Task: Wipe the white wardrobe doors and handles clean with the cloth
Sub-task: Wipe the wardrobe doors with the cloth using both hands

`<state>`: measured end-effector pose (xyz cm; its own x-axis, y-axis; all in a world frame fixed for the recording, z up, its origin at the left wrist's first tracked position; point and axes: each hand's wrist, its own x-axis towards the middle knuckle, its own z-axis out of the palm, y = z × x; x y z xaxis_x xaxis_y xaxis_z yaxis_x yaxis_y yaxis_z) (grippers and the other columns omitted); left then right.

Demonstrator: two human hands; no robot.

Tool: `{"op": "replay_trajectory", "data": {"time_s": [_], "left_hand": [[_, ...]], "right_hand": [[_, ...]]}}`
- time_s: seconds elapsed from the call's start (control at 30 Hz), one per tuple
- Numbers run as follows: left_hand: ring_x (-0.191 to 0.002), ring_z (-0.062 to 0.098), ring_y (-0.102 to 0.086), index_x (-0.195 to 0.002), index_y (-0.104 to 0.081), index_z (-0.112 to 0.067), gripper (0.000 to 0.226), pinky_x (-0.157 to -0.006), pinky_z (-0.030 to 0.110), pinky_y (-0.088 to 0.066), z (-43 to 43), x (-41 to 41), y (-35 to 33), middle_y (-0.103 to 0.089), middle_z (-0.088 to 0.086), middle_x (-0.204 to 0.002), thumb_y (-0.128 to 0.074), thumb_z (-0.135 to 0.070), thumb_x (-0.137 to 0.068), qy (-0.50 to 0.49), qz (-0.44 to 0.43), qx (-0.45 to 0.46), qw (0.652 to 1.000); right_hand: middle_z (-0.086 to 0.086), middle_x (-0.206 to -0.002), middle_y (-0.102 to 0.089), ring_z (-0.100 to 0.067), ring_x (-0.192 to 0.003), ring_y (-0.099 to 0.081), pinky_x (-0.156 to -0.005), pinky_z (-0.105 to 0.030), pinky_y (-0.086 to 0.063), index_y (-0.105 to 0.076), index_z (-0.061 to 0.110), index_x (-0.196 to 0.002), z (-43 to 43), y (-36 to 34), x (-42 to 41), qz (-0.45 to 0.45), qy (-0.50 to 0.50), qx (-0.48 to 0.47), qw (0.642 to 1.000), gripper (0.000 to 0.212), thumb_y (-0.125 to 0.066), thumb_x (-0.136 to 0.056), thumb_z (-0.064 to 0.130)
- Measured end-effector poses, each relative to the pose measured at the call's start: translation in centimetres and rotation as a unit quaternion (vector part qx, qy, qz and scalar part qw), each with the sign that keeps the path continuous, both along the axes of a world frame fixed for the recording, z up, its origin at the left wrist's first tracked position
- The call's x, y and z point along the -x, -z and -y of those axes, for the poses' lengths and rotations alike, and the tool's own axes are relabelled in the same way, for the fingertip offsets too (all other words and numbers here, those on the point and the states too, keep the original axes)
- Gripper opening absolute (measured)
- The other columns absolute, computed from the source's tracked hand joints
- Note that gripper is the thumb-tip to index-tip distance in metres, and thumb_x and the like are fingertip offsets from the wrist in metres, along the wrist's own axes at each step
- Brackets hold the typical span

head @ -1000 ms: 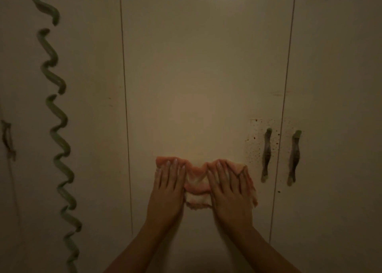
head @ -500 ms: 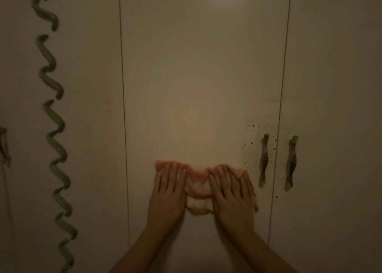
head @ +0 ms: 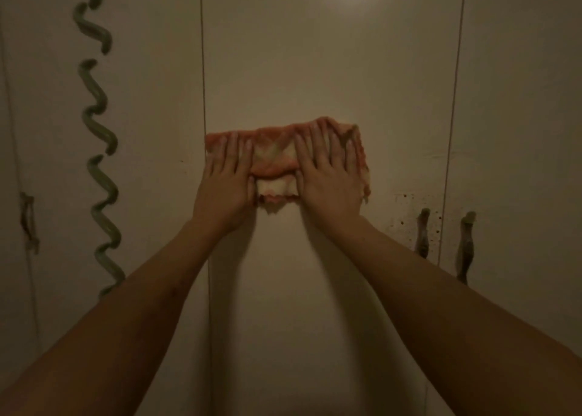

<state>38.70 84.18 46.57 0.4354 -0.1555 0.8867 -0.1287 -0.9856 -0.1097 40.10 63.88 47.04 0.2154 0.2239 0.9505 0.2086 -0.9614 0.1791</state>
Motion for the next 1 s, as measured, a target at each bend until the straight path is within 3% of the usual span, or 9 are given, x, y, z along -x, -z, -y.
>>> {"op": "replay_trajectory", "data": {"time_s": [0.2,0.53,0.73,1.0], "left_hand": [[-0.15,0.033,0.0,-0.154,-0.006,-0.01,0.065,-0.122,0.048,-0.007,0.3,-0.1,2.3,-0.004,0.018,-0.162,-0.022,-0.035,-0.096,0.011,0.01,0.041,0.999],[-0.148,0.038,-0.006,-0.152,-0.016,-0.005,0.065,-0.119,0.053,-0.013,2.9,0.8,16.5,-0.014,0.023,-0.159,-0.04,-0.022,-0.094,0.015,-0.017,0.019,1.0],[-0.147,0.04,-0.013,-0.15,-0.023,-0.001,0.075,-0.115,0.055,-0.017,5.5,1.9,22.0,-0.018,0.024,-0.157,-0.047,-0.013,-0.081,0.016,-0.041,0.007,0.999],[-0.144,0.043,-0.02,-0.146,-0.034,0.002,0.081,-0.115,0.056,-0.02,10.7,3.0,25.7,-0.019,0.024,-0.156,-0.045,-0.021,-0.07,-0.002,-0.14,-0.015,0.99]], "right_hand": [[-0.009,-0.164,-0.024,-0.029,-0.149,-0.026,-0.122,-0.048,-0.009,-0.03,0.023,-0.156,0.1,2.3,0.1,0.025,-0.01,-0.003,1.0,0.059,-0.045,-0.1,0.036],[-0.007,-0.165,-0.017,-0.028,-0.152,-0.018,-0.122,-0.051,-0.01,-0.025,0.022,-0.158,3.0,16.7,1.4,-0.04,-0.001,0.062,0.997,0.067,-0.054,-0.097,0.03],[-0.006,-0.167,-0.006,-0.027,-0.154,-0.002,-0.123,-0.049,0.003,-0.015,0.022,-0.16,4.9,22.6,1.8,-0.091,0.021,0.099,0.991,0.081,-0.051,-0.087,0.026],[-0.004,-0.162,-0.026,-0.024,-0.145,-0.035,-0.118,-0.048,-0.019,-0.04,0.023,-0.151,10.2,25.8,2.6,-0.116,0.018,0.155,0.981,0.062,-0.045,-0.09,0.029]]}}
